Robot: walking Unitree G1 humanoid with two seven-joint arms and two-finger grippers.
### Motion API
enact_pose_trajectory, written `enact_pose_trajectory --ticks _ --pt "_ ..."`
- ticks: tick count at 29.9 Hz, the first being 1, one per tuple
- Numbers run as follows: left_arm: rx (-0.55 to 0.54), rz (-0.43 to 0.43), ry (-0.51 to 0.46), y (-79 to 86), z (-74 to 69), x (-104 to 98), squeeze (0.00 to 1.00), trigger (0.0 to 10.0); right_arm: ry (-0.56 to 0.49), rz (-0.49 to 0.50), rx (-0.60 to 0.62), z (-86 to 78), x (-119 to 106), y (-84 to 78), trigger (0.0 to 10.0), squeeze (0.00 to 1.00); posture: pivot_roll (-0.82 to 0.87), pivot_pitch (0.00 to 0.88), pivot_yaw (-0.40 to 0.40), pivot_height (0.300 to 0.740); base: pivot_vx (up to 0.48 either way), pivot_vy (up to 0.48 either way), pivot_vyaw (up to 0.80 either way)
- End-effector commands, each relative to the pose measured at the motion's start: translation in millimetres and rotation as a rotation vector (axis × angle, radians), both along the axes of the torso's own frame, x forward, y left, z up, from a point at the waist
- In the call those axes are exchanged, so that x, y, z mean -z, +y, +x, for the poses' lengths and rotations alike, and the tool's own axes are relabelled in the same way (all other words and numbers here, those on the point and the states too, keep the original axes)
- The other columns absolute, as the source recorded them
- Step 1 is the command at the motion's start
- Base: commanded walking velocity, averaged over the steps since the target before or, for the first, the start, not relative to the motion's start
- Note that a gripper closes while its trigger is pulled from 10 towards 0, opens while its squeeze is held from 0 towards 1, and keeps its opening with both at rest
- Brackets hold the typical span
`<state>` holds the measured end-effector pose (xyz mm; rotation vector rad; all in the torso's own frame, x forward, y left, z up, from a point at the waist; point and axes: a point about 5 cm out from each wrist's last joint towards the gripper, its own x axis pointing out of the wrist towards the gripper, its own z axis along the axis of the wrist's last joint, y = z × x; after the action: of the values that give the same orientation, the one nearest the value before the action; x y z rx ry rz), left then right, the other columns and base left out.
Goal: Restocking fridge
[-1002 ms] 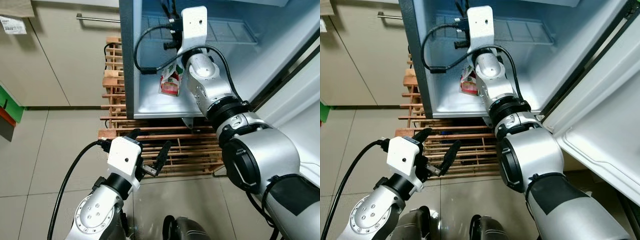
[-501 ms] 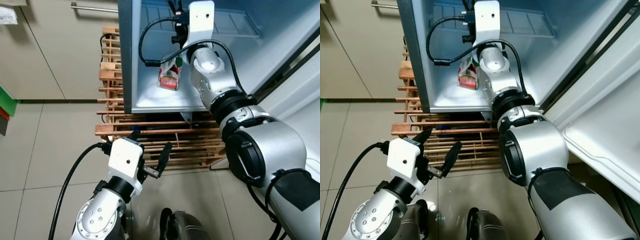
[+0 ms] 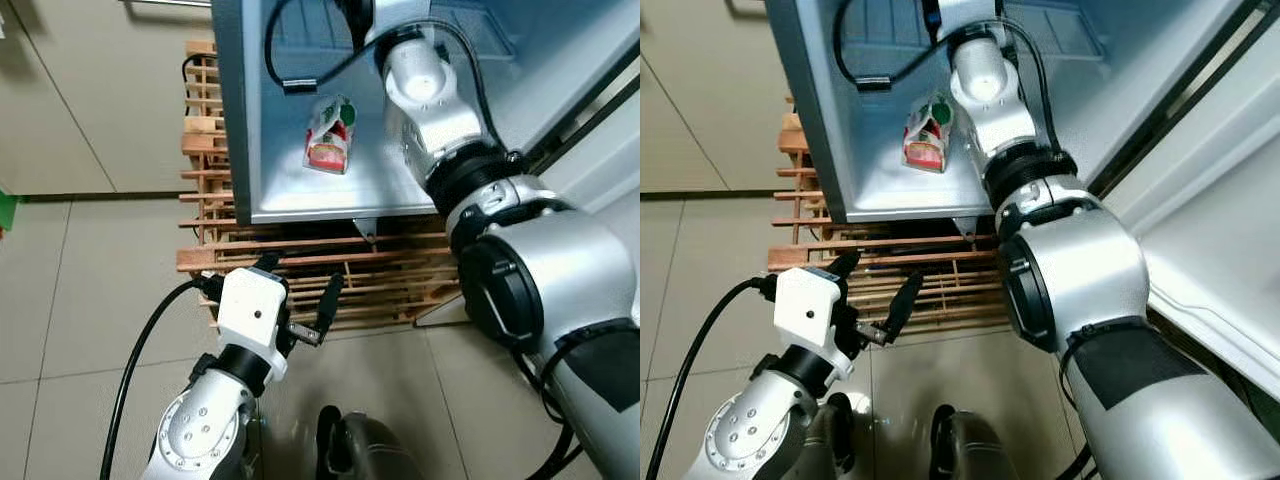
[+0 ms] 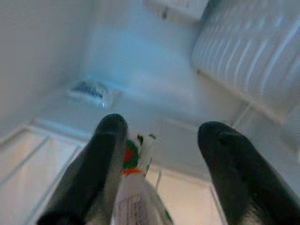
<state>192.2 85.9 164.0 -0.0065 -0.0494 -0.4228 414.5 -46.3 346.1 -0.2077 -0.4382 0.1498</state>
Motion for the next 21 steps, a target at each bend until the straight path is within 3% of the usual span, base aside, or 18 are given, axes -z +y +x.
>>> enact_pose_trajectory --ticks 1,6,7,11,18,21 --pt "0.007 -0.003 0.010 -4.0 -0.9 2 0.00 10.0 -0.021 -0.001 0.005 -0.3 -6 -3.0 10.0 1.00 0.13 0.252 -0.180 0.740 0.000 0.000 0.00" --pt "0.000 -0.007 -0.001 -4.6 2.5 1 0.00 10.0 0.006 0.050 0.010 1.4 -6 -8.1 10.0 1.00 0.12 0.243 -0.187 0.740 0.000 0.000 0.00" --pt "-0.002 -0.008 -0.003 -4.9 3.8 1 0.00 10.0 0.012 0.073 -0.006 1.4 -5 -8.1 10.0 0.00 0.11 0.240 -0.189 0.740 0.000 0.000 0.00" --pt "-0.007 -0.009 -0.005 -4.4 4.3 1 0.00 10.0 0.009 0.085 -0.042 0.4 -1 -4.9 10.0 0.00 0.11 0.236 -0.189 0.740 0.000 0.000 0.00" --pt "-0.003 -0.036 -0.007 -3.3 15.9 2 0.00 10.0 0.023 0.153 -0.076 -1.5 40 -14.1 10.0 0.00 0.06 0.178 -0.177 0.740 0.000 0.000 0.00" --pt "-0.016 -0.040 -0.034 -1.0 25.5 1 0.00 10.0 -0.006 0.162 -0.103 -11.0 60 -18.9 10.0 0.00 0.04 0.143 -0.167 0.740 0.000 0.000 0.00"
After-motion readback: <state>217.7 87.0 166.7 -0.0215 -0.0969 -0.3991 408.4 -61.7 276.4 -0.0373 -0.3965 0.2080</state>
